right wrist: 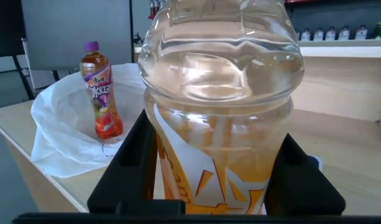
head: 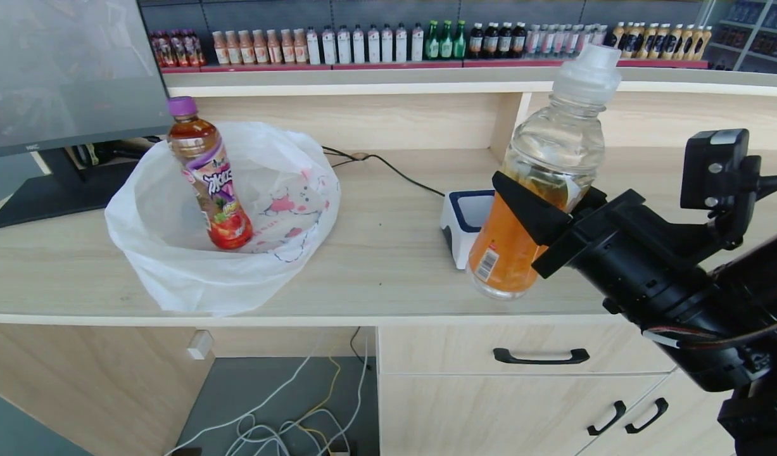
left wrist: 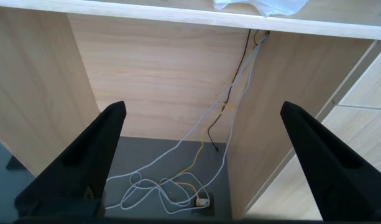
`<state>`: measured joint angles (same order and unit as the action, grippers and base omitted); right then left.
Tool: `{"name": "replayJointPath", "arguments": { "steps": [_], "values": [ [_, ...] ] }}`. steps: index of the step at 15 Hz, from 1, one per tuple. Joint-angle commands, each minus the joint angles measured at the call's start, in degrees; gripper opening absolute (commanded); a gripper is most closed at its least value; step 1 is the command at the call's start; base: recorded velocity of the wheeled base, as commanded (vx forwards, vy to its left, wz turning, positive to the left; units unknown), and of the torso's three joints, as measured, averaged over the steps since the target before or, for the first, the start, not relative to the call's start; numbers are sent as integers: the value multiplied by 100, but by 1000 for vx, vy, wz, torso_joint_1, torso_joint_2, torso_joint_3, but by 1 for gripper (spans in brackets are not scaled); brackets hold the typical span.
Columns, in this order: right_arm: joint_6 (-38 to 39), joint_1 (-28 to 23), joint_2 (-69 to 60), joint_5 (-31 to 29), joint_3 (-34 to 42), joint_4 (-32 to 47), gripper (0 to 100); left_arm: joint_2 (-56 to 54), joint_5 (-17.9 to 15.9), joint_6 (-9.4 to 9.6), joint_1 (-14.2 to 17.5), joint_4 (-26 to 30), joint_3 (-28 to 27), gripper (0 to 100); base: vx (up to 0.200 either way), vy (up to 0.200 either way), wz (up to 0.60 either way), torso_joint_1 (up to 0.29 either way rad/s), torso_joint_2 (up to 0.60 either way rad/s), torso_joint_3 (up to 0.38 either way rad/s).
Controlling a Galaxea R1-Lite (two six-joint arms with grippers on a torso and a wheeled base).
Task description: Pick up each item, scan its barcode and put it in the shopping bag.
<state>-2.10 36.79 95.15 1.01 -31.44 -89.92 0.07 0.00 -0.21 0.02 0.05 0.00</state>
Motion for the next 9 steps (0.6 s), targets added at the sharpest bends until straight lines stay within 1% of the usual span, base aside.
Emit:
{"name": "replayJointPath", "arguments": {
  "steps": [1, 2, 3, 5, 6, 7, 9],
  "values": [
    [-10, -14, -23, 57, -46, -8, 0, 1, 0, 3, -2, 4, 0, 100, 0, 0, 0, 0, 0, 0],
    [-36, -23, -23, 268, -82, -8, 0, 1, 0, 3, -2, 4, 0, 100, 0, 0, 0, 0, 0, 0],
    [-98, -23, -14, 655, -46, -8, 0, 1, 0, 3, 6, 4, 0, 100, 0, 0, 0, 0, 0, 0],
    [-678, -111, 13, 1437, -90, -8, 0, 1, 0, 3, -2, 4, 0, 100, 0, 0, 0, 0, 0, 0],
    [-933, -111, 57, 1718, -117, -8, 0, 1, 0, 3, -2, 4, 0, 100, 0, 0, 0, 0, 0, 0],
    [-1337, -111, 100, 1824, -126, -8, 0, 1, 0, 3, 6, 4, 0, 100, 0, 0, 0, 0, 0, 0],
    [-1829, -155, 144, 1832, -328, -8, 0, 1, 0, 3, -2, 4, 0, 100, 0, 0, 0, 0, 0, 0]
  ]
}}
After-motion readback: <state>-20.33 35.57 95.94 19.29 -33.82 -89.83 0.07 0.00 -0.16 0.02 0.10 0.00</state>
